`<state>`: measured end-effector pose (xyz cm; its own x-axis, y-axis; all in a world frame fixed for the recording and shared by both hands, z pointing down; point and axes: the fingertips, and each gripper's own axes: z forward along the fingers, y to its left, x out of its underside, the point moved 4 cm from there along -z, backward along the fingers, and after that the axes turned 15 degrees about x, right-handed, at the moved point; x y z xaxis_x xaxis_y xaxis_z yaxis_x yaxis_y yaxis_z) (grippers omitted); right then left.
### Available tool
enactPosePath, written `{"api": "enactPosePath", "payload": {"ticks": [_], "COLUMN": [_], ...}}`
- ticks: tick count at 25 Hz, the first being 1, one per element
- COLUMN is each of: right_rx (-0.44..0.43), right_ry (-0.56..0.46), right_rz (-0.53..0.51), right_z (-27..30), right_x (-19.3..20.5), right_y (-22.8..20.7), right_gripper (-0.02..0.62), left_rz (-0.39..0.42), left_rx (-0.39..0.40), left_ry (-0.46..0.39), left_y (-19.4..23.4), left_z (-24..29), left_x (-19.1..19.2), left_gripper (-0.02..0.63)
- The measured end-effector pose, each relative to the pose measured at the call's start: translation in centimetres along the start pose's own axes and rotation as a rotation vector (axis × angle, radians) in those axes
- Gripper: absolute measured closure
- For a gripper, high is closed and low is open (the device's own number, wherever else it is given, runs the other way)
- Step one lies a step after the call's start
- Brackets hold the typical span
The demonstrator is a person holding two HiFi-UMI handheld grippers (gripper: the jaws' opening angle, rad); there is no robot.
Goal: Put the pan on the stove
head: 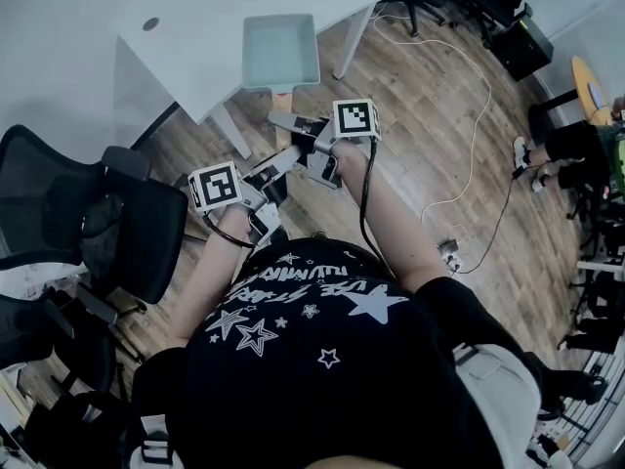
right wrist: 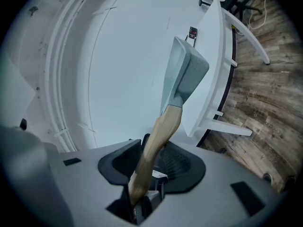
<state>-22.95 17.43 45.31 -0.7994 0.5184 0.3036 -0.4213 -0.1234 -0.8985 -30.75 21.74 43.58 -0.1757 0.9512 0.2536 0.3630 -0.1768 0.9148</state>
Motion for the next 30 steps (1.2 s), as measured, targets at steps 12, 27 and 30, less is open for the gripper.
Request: {"api": "enactPosePath", "payload": {"ticks": [12,27,30], "right_rx": [0.012,0.063,0.049], "right_ry": [-0.003,-0.012,0.010], "right_rz": [-0.012,-0.072,-0.054], "right_z": [2.1,5.0,5.2], "right_x": [-0.1,-3.8,-8.1], "right_y": [0.0,-0.8,-2.5], "right_gripper": [0.445,0.443,0.443], "left_rz": [0.002,0.049,0.042], "left_rx": [0.006,-0.050,-0.067], "left_ry": [0.005,0.110,0.097], "left_y": [0.7,3.4,5.4], "left_z": [-1.5,-1.6,1.7], "left_x": [-1.5,-6.1,-8.7], "left_gripper": [0.492,0.492,0.492]}}
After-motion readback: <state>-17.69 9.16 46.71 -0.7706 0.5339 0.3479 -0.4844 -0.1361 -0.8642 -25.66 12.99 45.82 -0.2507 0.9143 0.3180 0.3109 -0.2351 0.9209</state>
